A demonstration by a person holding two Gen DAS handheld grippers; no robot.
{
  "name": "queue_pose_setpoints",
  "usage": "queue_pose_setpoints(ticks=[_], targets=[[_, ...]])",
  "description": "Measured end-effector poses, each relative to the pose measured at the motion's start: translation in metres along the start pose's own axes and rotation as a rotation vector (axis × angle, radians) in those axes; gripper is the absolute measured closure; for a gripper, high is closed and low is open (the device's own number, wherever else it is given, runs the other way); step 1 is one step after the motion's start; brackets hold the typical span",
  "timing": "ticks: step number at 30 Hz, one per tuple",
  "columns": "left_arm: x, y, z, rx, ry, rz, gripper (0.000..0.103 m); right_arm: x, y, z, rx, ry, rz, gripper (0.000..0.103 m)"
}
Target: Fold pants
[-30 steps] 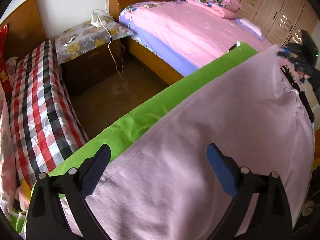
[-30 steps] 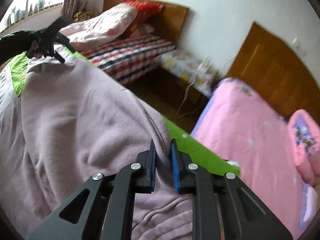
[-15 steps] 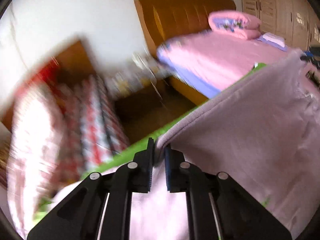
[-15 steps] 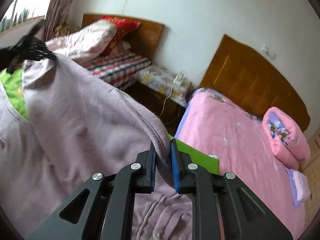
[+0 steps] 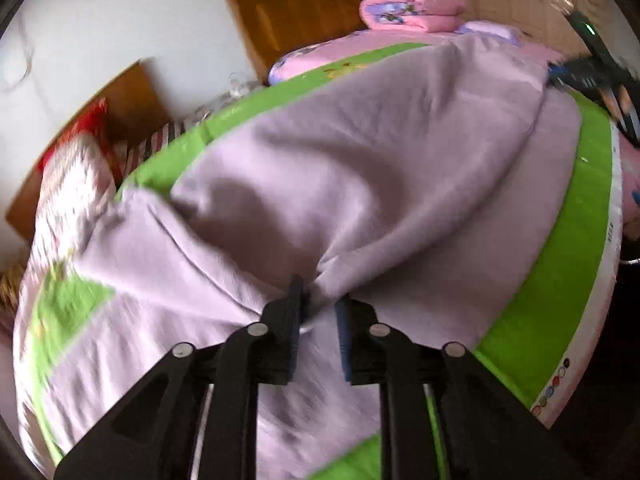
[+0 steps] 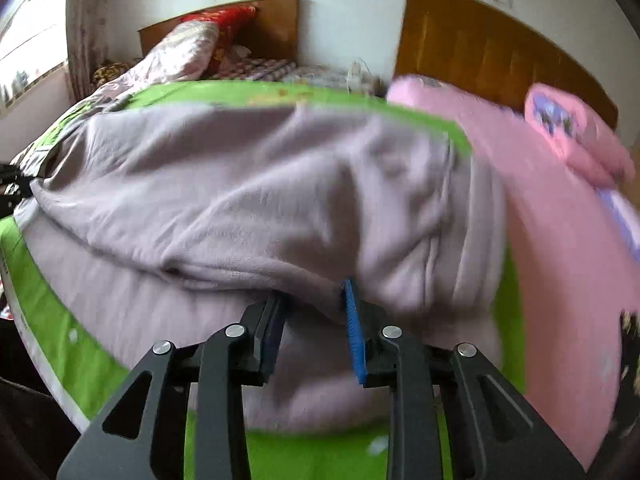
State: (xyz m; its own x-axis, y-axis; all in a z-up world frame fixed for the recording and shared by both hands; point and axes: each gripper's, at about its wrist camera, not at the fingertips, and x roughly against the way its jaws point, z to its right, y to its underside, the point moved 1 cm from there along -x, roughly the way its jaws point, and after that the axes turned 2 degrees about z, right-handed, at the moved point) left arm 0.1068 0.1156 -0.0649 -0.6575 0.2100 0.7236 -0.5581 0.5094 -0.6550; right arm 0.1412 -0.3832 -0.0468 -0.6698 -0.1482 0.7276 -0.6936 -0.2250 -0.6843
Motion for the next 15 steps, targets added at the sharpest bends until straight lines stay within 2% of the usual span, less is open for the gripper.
queue_pose_setpoints(ticks=[1,2,3,4,5,7,9,10,12,15], targets=[[0.006,0.001,-0.005,0.038,0.017,0.015,0.076,0.008,0.003,0.001,-0.046,0.001,0.021,0.077],[0.016,-0.001,-0.013,0.11,0.057,0.043,0.051,0.016,0.004,0.003,-0.099,-0.01,0.035,0.066],[0.029,-0.002,-0.02,0.186,0.093,0.083,0.033,0.028,0.005,0.008,-0.166,-0.023,0.068,0.055],[0.04,-0.001,-0.026,0.255,0.108,0.127,0.007,0.038,0.007,0.011,-0.208,-0.022,0.098,0.031],[0.054,0.002,-0.033,0.345,0.127,0.174,0.006,0.046,0.011,0.014,-0.251,-0.022,0.122,0.021],[0.06,0.011,-0.046,0.481,0.158,0.198,0.006,0.055,0.018,0.019,-0.345,-0.059,0.153,0.021],[0.059,0.024,-0.061,0.677,0.185,0.228,0.006,0.054,0.021,0.024,-0.435,-0.097,0.173,0.025],[0.053,0.03,-0.068,0.782,0.227,0.23,0.006,0.049,0.021,0.028,-0.491,-0.135,0.175,0.027],[0.043,0.041,-0.072,0.919,0.284,0.212,0.006,0.035,0.016,0.031,-0.561,-0.166,0.174,0.029],[0.025,0.045,-0.072,0.998,0.302,0.161,0.006,0.014,0.007,0.043,-0.671,-0.165,0.124,0.029]])
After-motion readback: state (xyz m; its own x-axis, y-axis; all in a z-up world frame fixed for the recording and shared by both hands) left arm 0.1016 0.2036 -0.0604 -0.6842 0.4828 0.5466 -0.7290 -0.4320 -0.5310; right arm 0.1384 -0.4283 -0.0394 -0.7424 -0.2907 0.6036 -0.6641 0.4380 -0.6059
